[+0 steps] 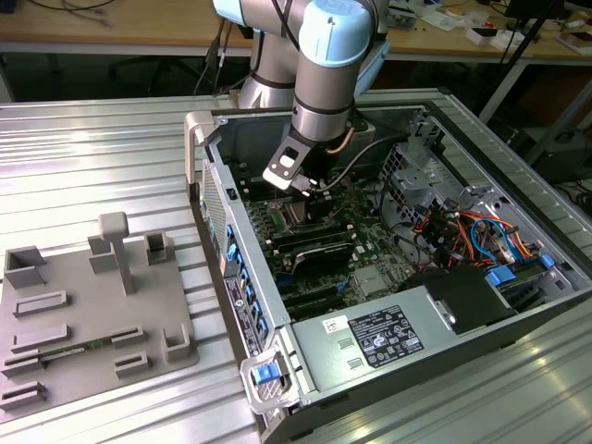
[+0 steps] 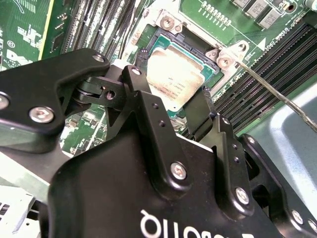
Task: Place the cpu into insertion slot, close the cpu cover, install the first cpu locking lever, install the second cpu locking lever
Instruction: 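Place the cpu into insertion slot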
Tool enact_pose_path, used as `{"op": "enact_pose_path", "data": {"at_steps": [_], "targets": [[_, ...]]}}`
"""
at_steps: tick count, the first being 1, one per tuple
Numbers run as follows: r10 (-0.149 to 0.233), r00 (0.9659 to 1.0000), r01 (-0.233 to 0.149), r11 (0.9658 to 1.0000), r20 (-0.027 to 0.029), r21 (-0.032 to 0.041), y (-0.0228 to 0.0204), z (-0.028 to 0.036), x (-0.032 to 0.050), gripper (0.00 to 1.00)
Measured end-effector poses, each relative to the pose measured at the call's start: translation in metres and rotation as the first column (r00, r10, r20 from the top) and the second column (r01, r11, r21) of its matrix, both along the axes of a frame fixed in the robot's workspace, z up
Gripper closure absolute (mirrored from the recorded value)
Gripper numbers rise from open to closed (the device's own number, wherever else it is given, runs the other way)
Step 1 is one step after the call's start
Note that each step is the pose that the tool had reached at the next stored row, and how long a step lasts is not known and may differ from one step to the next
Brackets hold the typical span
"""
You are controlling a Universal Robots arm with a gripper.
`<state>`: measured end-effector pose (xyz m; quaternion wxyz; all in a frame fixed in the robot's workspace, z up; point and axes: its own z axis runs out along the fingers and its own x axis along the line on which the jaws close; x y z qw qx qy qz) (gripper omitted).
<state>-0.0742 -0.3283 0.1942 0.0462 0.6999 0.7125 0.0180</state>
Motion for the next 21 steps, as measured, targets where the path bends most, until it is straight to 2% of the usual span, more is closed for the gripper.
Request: {"op": "enact_pose_path", "data": {"at_steps": [21], "targets": [[0.0, 1.0, 0.0, 1.0, 0.0, 0.0, 0.0, -0.0002, 0.0001, 0.45]]}}
